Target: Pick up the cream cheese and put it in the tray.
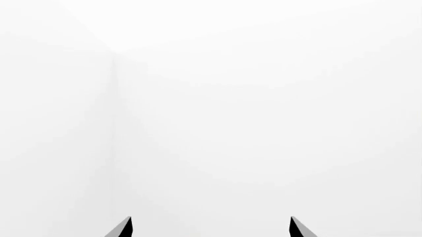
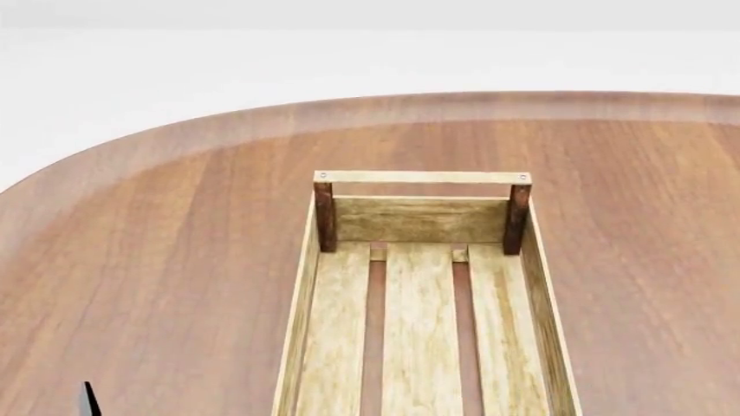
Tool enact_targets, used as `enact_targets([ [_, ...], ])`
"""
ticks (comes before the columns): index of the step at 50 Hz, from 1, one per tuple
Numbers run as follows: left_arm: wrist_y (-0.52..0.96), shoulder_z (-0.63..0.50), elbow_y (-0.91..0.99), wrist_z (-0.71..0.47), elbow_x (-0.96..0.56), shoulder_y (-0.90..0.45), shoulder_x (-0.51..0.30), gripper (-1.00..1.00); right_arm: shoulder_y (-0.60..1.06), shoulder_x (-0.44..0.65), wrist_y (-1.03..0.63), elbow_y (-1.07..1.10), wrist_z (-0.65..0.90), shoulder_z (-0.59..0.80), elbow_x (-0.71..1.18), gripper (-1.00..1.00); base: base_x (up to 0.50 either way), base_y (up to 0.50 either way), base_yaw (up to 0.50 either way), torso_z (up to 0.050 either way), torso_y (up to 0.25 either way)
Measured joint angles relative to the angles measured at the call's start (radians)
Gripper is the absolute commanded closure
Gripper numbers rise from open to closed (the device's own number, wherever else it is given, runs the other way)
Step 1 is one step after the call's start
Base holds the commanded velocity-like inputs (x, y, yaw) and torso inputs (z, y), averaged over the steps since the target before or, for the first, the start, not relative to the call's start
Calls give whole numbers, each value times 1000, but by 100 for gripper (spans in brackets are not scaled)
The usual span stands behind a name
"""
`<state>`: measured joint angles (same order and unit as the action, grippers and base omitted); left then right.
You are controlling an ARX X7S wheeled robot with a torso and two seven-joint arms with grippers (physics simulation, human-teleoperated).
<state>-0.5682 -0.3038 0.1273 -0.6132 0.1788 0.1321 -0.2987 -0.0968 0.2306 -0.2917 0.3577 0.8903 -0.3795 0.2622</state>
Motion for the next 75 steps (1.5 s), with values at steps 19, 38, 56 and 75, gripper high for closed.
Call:
enact_targets([
  [19,6,-4,6,-8,0,0,-5,-100,-2,1,9,-64,2,-32,25,-100,0,0,0,0,0],
  [38,23,1,27,-15,-5,3,-13,-100,36,-8,27,-215,-12,-38,50,-100,0,0,0,0,0],
  [56,29,7,37,-27,-6,5,-21,-100,80,-13,63,-356,-38,-31,64,-100,0,0,0,0,0],
  [75,36,7,40,-34,-10,4,-27,-100,104,-12,29,-404,-65,-32,119,-100,0,0,0,0,0],
])
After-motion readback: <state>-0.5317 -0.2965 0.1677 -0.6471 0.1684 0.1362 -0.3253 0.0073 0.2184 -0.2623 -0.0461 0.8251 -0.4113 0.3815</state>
